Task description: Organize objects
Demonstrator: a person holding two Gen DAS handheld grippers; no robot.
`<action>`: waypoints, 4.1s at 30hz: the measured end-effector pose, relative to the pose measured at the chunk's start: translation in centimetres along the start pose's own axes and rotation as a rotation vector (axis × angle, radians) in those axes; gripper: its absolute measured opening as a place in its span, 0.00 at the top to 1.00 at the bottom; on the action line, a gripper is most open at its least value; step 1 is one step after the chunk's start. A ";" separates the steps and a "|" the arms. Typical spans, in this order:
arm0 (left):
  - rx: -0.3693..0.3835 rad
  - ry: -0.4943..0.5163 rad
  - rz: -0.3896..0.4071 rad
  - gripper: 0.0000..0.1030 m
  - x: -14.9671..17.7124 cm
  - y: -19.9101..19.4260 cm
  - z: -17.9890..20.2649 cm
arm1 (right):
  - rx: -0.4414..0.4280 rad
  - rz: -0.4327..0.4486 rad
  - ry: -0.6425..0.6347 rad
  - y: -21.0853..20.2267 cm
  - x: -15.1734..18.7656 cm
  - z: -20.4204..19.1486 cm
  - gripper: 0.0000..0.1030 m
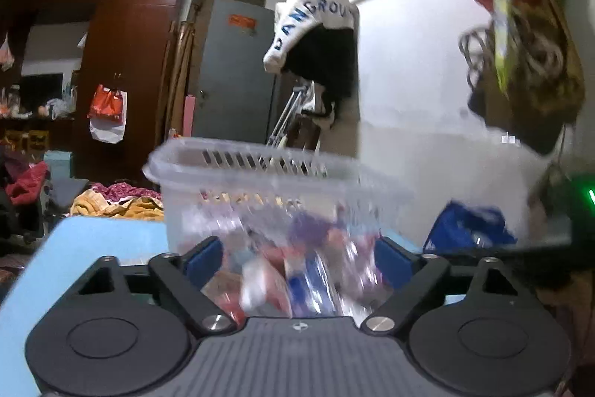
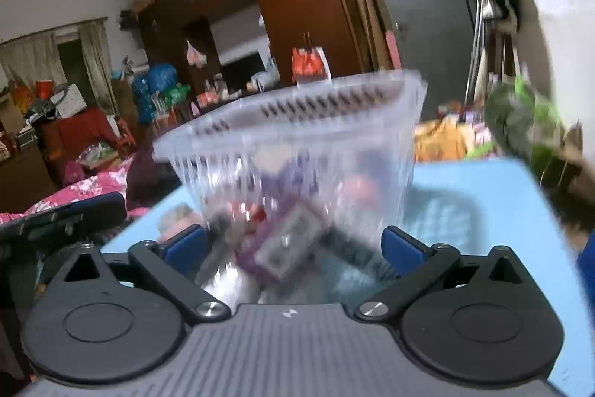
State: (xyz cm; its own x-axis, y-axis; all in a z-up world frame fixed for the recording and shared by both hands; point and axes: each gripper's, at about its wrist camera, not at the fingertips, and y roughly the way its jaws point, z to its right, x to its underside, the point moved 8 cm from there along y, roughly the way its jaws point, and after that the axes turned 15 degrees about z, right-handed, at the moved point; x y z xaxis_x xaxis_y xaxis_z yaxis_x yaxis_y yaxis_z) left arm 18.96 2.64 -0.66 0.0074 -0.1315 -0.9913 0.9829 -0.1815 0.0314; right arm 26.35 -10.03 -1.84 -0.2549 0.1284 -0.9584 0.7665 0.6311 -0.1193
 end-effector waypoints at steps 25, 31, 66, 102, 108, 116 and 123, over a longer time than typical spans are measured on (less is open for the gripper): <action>-0.123 0.381 -0.079 0.58 4.8 1.8 4.1 | 0.109 0.086 -0.110 -3.4 1.9 3.1 0.60; -0.096 0.425 -0.080 0.58 5.2 0.7 4.0 | 0.110 0.045 -0.163 -2.9 3.0 3.1 0.63; 0.028 0.073 0.173 0.62 -6.3 -0.4 0.3 | 0.009 0.261 -0.268 -4.2 -9.0 -3.1 0.65; -0.067 -0.037 -0.118 0.19 3.7 3.7 -3.2 | 0.152 -0.133 -0.243 1.4 1.5 3.4 0.21; -0.079 -0.030 -0.119 0.50 3.8 3.8 -3.3 | 0.122 -0.098 -0.181 0.3 1.6 4.0 0.21; 0.065 -0.007 -0.054 0.66 3.4 1.9 -1.1 | 0.086 -0.029 -0.097 -0.2 0.9 4.5 0.21; 0.068 0.069 -0.099 0.45 4.8 0.6 0.2 | 0.102 -0.029 -0.137 0.3 0.9 4.0 0.21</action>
State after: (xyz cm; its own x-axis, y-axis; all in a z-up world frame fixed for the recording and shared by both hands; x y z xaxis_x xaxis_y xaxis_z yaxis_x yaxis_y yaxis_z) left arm 19.51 1.74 -5.37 -0.0746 -0.0430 -0.9963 0.9648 -0.2558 -0.0612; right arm 28.71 -12.80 -3.78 -0.2003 0.0010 -0.9797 0.8174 0.5515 -0.1665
